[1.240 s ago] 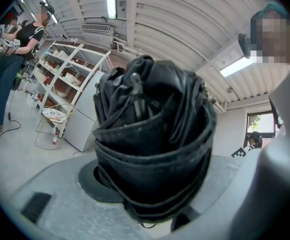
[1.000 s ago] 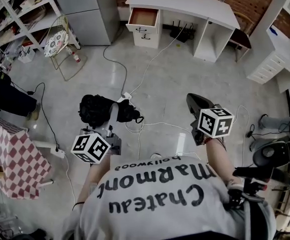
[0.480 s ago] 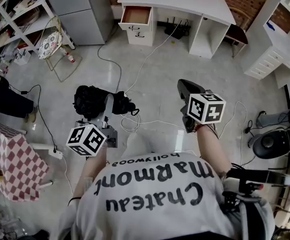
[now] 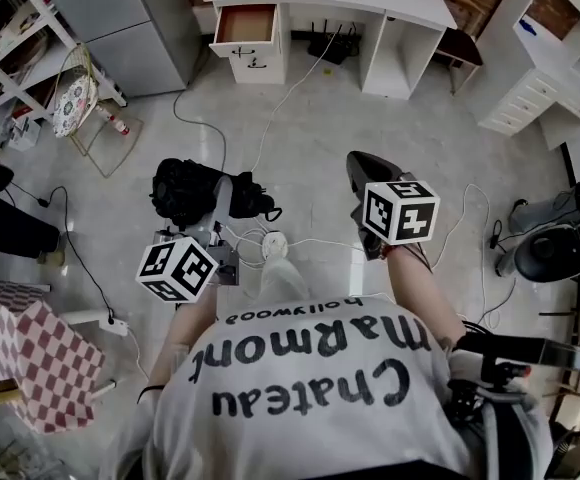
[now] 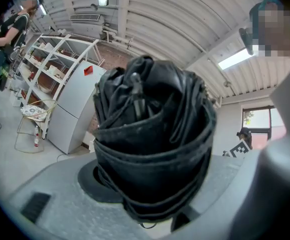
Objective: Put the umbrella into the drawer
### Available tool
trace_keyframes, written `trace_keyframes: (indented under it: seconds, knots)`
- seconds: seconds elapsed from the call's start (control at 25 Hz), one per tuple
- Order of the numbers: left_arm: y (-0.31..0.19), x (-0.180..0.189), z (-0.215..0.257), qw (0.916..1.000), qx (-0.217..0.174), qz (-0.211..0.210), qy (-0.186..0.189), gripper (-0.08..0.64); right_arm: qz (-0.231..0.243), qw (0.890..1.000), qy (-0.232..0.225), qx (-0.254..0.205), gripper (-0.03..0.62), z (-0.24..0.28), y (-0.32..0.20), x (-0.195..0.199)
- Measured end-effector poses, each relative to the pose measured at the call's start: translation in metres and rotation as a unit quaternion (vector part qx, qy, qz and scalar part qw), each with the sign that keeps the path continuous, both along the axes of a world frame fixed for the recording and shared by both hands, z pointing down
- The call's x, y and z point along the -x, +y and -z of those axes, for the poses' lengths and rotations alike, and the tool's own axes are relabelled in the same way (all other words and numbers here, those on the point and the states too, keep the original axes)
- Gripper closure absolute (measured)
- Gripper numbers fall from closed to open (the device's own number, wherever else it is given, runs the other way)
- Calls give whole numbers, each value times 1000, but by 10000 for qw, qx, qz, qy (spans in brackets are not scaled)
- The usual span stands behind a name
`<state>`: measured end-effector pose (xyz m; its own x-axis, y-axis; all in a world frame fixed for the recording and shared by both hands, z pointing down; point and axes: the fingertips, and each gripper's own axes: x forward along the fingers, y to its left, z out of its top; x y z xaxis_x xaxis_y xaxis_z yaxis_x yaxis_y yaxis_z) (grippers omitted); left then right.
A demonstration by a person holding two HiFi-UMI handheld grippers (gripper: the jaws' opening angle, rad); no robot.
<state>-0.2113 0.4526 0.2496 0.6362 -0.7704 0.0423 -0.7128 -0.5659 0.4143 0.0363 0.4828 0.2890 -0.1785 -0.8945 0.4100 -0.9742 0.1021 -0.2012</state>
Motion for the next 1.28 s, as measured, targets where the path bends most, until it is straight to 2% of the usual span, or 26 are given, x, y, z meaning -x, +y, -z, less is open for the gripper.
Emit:
trace_keyframes:
  seconds: [0.48,0.8,1.0,1.28]
  knots:
    - [-137,-22,21,9994,-39,-354,46,296,114,9999,-49,-97,578,22,-127,8]
    - [-222,-21,47,9980,-306,-537,147,296,220,9995,22,-242,578,41,-212,22]
    - [-260,-14,55,9974,-438,-539,170,296,178,9993,8,-335,578,46,-252,22]
    - [-294,-14,54,9975,-425,-498,251,296,245,9992,-5,-323,578,43,-290,24]
